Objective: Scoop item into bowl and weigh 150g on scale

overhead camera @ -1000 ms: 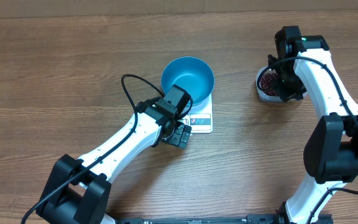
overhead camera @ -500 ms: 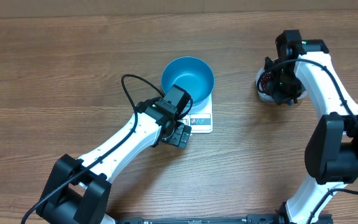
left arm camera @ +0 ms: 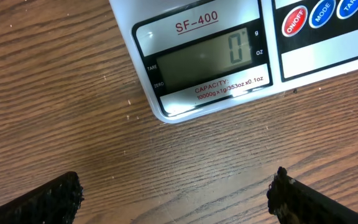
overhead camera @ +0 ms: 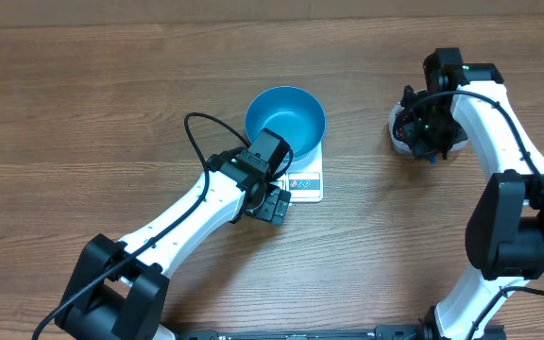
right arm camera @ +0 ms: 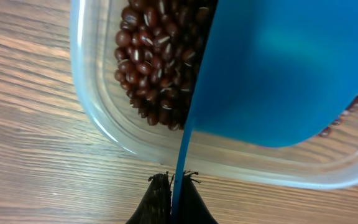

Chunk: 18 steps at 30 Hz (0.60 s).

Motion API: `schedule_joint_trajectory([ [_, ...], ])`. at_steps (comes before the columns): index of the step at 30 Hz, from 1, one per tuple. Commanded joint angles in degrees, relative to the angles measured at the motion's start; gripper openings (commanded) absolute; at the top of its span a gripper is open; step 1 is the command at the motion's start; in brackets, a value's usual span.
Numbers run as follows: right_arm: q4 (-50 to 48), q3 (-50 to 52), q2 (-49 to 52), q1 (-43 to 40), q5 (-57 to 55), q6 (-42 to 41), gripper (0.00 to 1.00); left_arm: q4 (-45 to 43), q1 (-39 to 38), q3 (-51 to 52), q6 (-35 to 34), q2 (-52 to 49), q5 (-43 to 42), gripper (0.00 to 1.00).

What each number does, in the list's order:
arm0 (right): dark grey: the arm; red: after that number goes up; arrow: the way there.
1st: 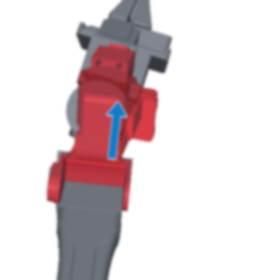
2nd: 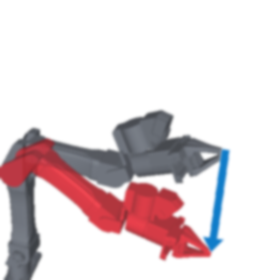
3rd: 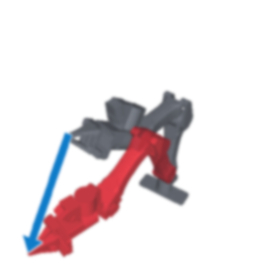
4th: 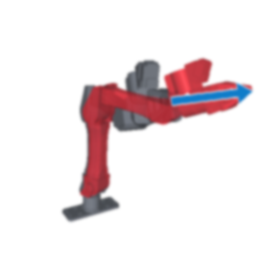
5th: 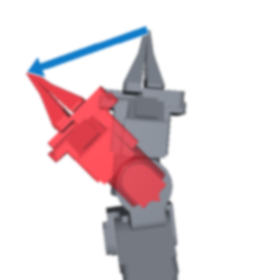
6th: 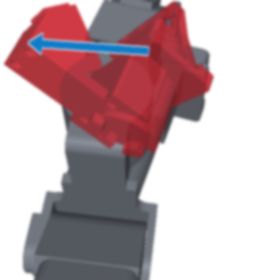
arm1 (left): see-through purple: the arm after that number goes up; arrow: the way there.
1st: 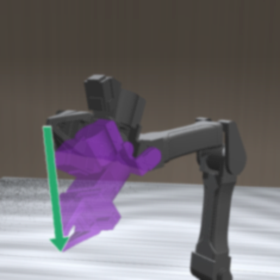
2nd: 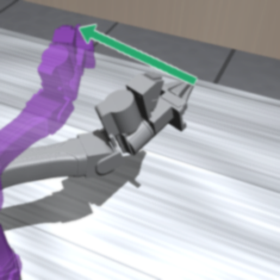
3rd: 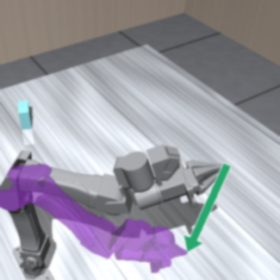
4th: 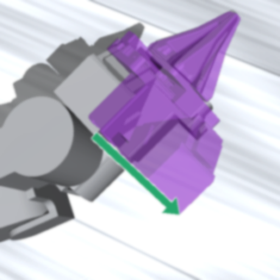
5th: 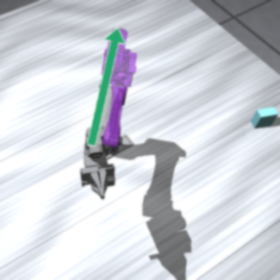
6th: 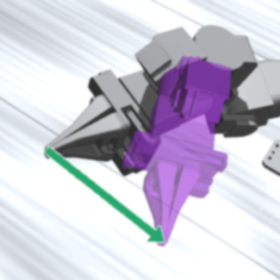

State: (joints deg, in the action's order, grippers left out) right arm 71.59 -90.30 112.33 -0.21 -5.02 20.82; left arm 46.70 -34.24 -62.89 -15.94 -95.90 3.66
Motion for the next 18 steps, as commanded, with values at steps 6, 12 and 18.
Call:
schedule_joint_trajectory([
  [6, -1.05, 0.76, -1.11, -4.68, 19.93, 0.24, 0.04, 0.13, 0.57, 0.04, 6.32, 3.13, -0.11, 0.99],
  [12, -1.14, 0.76, -1.11, -7.32, 25.90, 0.33, 0.04, 0.22, 0.57, 0.04, 8.31, 10.14, -0.26, 1.00],
  [18, -1.09, 0.66, -1.11, -9.68, 29.00, 0.39, 0.04, 0.90, 0.57, 0.04, 8.24, 14.67, -0.33, 0.99],
])
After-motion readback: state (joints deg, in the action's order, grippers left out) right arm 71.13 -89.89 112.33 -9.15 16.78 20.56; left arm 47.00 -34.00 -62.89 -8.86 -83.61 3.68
